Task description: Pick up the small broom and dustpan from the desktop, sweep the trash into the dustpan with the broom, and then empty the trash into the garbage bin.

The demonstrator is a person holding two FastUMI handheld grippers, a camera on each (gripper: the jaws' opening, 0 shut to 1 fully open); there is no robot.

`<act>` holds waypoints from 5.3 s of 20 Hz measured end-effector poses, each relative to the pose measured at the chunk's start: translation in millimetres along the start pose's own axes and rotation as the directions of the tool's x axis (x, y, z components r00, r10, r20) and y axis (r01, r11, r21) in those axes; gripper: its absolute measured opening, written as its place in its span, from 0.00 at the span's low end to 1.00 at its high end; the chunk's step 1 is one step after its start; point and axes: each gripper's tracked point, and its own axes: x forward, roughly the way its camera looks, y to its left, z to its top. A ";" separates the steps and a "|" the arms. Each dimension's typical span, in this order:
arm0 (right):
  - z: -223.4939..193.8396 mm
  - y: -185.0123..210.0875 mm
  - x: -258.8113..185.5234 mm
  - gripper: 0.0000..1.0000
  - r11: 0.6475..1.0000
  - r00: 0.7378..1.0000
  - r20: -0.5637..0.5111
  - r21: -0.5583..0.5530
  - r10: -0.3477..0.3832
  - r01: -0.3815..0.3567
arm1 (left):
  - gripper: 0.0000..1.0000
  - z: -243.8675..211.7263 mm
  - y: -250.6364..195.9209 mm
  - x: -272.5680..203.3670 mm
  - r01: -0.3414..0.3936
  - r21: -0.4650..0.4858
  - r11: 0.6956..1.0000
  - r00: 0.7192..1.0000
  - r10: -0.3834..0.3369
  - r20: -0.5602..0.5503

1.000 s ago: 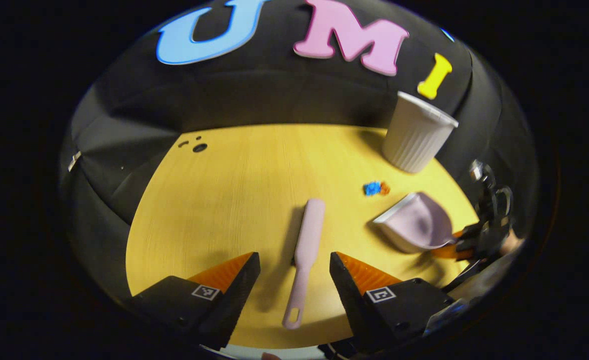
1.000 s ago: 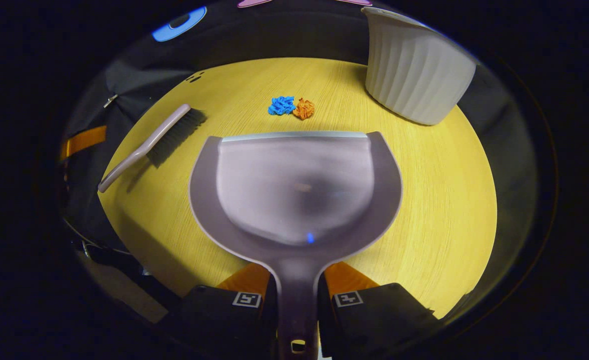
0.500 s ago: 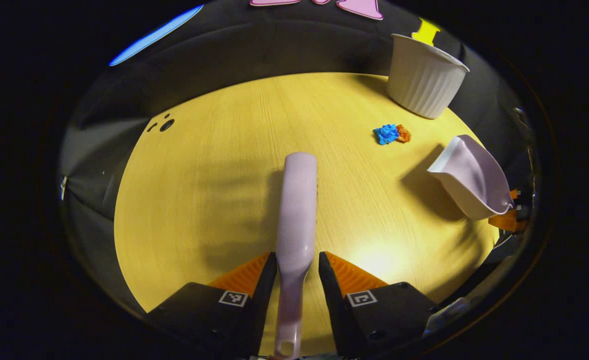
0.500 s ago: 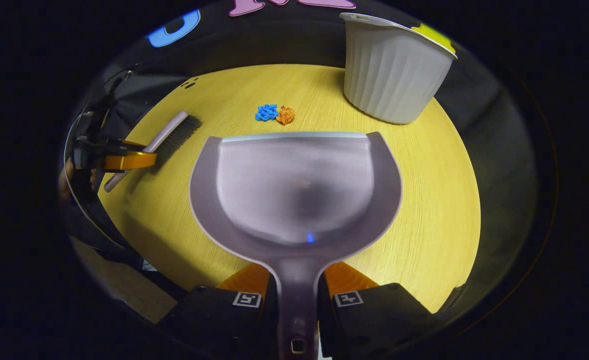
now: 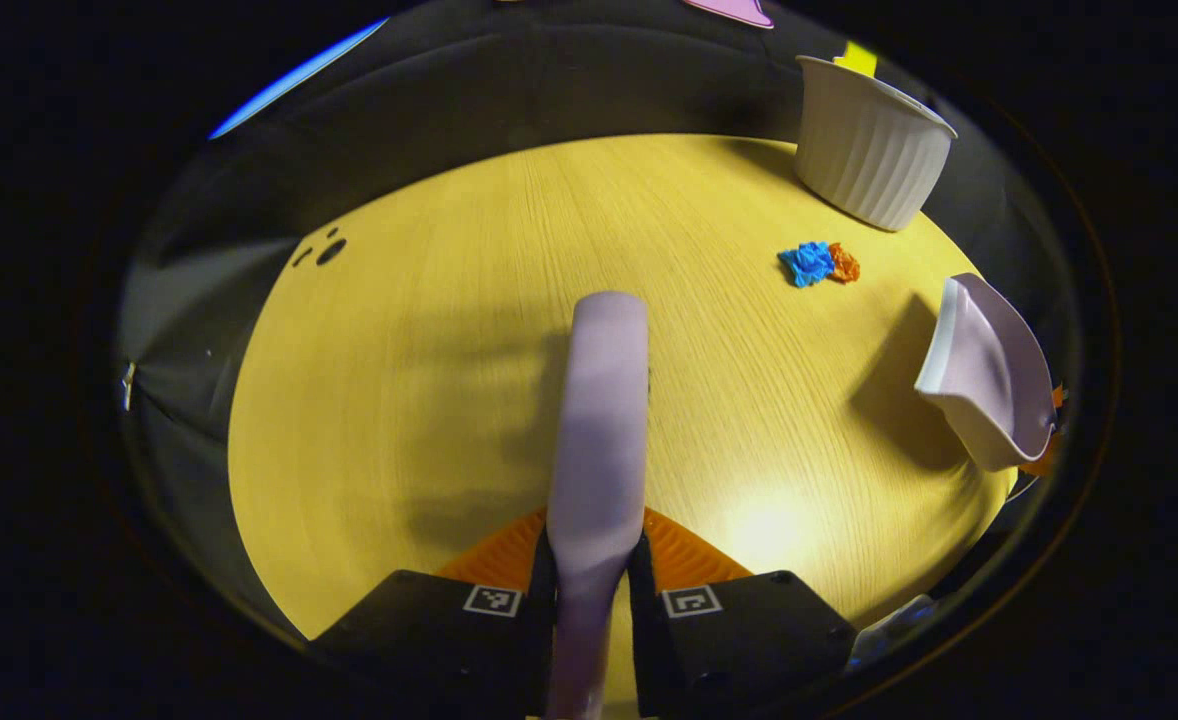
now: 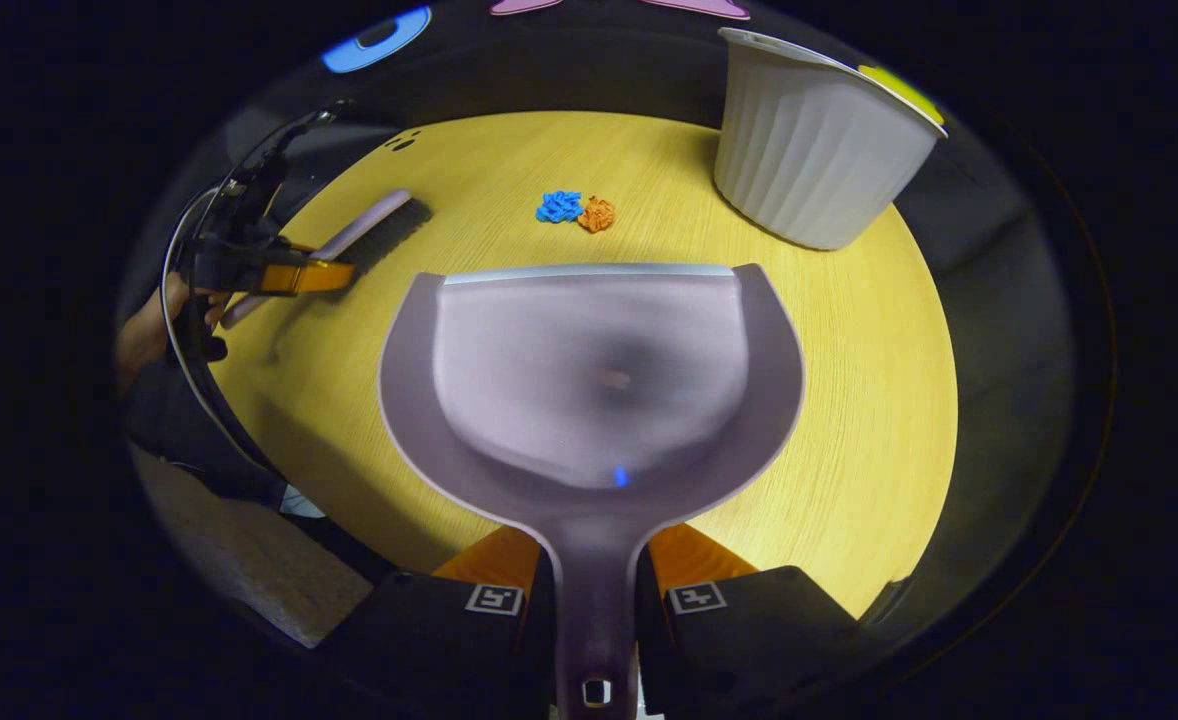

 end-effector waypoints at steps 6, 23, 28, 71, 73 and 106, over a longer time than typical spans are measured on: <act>3.2 -15.3 -3.6 0.43 0.992 0.990 -0.141 -0.125 0.003 -0.021 | 0.35 92.4 -30.8 19.2 0.034 0.109 0.994 0.997 -0.042 0.071; 6.6 -38.6 5.2 0.38 0.983 0.987 -0.158 -0.178 0.022 -0.050 | 0.36 113.5 -183.3 40.8 0.395 0.422 0.816 0.915 -0.390 -0.103; -5.5 -30.4 4.5 0.43 0.977 0.990 -0.140 -0.209 0.019 -0.048 | 0.35 119.5 -205.4 -30.8 0.599 0.336 0.727 0.795 -0.592 -0.135; 202.2 -268.5 -192.8 0.36 0.851 0.849 -0.125 -0.201 -0.514 0.485 | 0.37 2.9 -30.3 -94.0 0.295 -0.097 0.950 0.950 -0.281 0.138; 203.7 -268.5 -187.0 0.36 0.851 0.851 -0.128 -0.222 -0.510 0.476 | 0.35 -0.6 -31.5 -93.1 0.290 -0.105 0.951 0.952 -0.275 0.134; 1.2 -6.3 -57.7 0.33 0.993 0.998 0.061 -0.110 -0.034 0.040 | 0.35 7.9 -13.0 -101.1 0.107 -0.068 0.992 0.992 -0.101 0.081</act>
